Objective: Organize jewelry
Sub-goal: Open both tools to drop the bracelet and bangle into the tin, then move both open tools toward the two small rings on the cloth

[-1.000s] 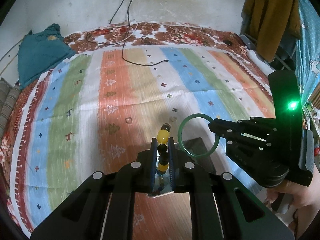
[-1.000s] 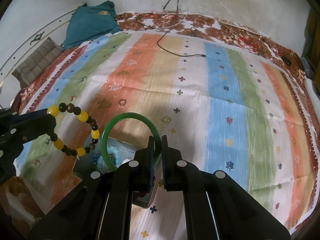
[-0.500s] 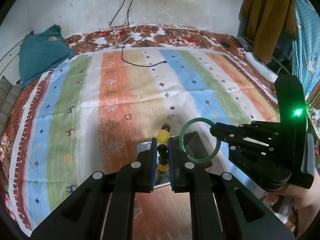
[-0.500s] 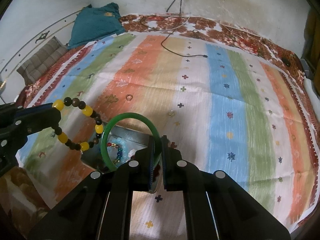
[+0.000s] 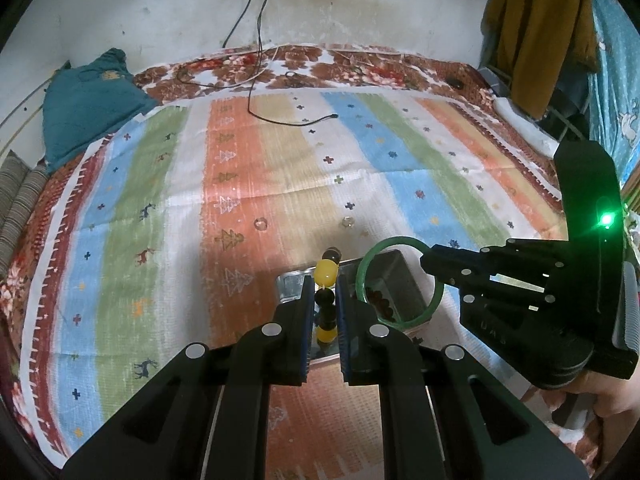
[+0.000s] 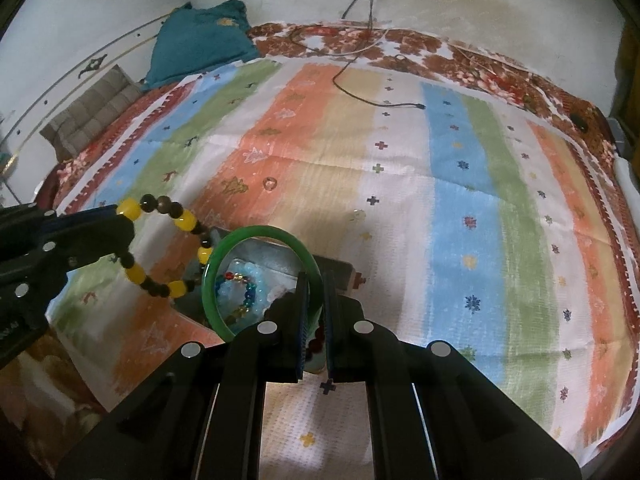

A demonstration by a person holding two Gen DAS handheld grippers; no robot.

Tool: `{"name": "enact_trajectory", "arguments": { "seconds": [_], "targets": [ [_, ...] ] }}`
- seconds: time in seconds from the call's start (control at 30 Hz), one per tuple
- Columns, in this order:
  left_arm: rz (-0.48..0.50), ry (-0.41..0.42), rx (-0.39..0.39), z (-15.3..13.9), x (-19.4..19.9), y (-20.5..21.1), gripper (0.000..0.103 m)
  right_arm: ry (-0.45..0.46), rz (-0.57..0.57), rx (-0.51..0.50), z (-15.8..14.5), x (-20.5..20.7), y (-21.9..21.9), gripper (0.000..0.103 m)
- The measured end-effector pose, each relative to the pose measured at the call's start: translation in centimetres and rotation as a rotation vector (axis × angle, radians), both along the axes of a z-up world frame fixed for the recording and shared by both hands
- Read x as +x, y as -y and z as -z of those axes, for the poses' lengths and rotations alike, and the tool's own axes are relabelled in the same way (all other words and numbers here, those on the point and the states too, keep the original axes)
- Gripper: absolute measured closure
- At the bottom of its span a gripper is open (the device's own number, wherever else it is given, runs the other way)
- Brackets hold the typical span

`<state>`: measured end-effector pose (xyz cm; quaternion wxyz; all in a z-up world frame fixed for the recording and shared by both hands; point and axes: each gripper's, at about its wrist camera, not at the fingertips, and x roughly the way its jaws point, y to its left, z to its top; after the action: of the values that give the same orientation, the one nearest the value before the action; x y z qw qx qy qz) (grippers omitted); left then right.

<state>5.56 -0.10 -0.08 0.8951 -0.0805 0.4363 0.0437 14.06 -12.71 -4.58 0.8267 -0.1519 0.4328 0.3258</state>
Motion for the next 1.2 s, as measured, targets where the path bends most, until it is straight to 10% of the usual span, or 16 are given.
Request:
{"name": "enact_trajectory", "arguments": {
  "seconds": [0.27, 1.2],
  "targets": [
    [-0.034, -0.018, 0.017, 0.3, 0.2, -0.6, 0.080, -0.028, 0.061, 0.006, 0.1, 1.0, 0.8, 0.072],
    [-0.115, -0.114, 0.012, 2.5, 4.4, -4.0, 0.046, -0.059, 0.102, 0.008, 0.2, 3.5, -0.1, 0.052]
  ]
}}
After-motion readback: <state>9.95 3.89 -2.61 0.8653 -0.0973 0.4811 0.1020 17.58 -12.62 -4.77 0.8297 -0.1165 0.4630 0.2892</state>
